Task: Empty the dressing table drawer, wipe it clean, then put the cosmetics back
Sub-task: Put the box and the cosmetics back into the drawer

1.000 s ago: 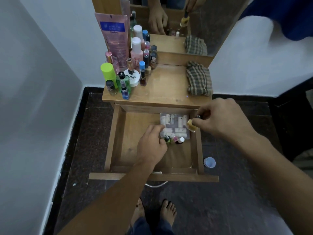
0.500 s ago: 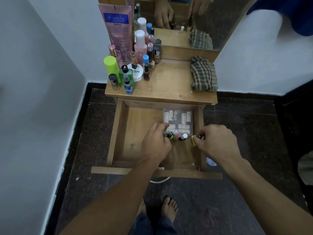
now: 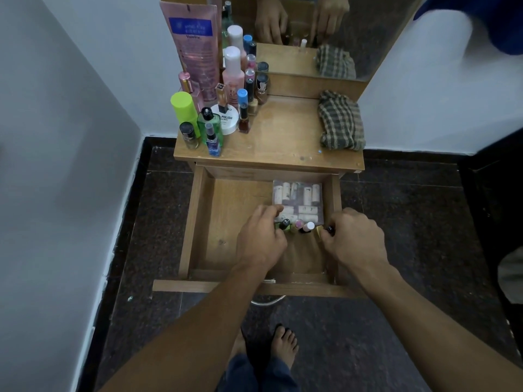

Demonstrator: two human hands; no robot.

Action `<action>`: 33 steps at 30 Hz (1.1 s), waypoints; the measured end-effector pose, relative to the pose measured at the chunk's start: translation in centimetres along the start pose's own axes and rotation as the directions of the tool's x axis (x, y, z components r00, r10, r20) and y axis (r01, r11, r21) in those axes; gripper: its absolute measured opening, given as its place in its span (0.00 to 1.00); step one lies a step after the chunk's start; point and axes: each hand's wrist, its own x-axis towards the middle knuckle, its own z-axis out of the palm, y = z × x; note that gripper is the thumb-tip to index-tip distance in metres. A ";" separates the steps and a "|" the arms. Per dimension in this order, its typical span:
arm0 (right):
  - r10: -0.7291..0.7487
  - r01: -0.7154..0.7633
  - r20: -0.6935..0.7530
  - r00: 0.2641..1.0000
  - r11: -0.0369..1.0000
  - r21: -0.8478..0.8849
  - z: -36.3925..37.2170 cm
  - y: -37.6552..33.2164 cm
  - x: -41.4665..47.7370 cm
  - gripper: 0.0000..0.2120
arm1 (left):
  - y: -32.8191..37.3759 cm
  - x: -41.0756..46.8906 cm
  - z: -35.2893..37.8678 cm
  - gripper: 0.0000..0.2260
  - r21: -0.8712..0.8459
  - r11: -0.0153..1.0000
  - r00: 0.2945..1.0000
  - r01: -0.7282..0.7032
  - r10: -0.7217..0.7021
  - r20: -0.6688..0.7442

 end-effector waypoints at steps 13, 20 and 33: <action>-0.113 0.179 -0.242 0.964 0.946 0.271 -5.5 -4.9 2.8 0.13 | 0.1 0.3 -0.9 0.23 -0.009 1.000 0.999 0.020 -0.021 -0.026; -0.032 0.173 -0.296 0.955 0.870 0.462 -9.4 -15.2 11.7 0.10 | 0.0 1.1 -2.0 0.20 -0.041 0.999 0.996 0.033 -0.036 -0.081; -0.030 0.157 -0.295 0.955 0.895 0.418 -8.3 -14.9 13.2 0.11 | -1.9 1.6 -2.7 0.21 -0.044 0.999 0.997 0.026 -0.029 -0.070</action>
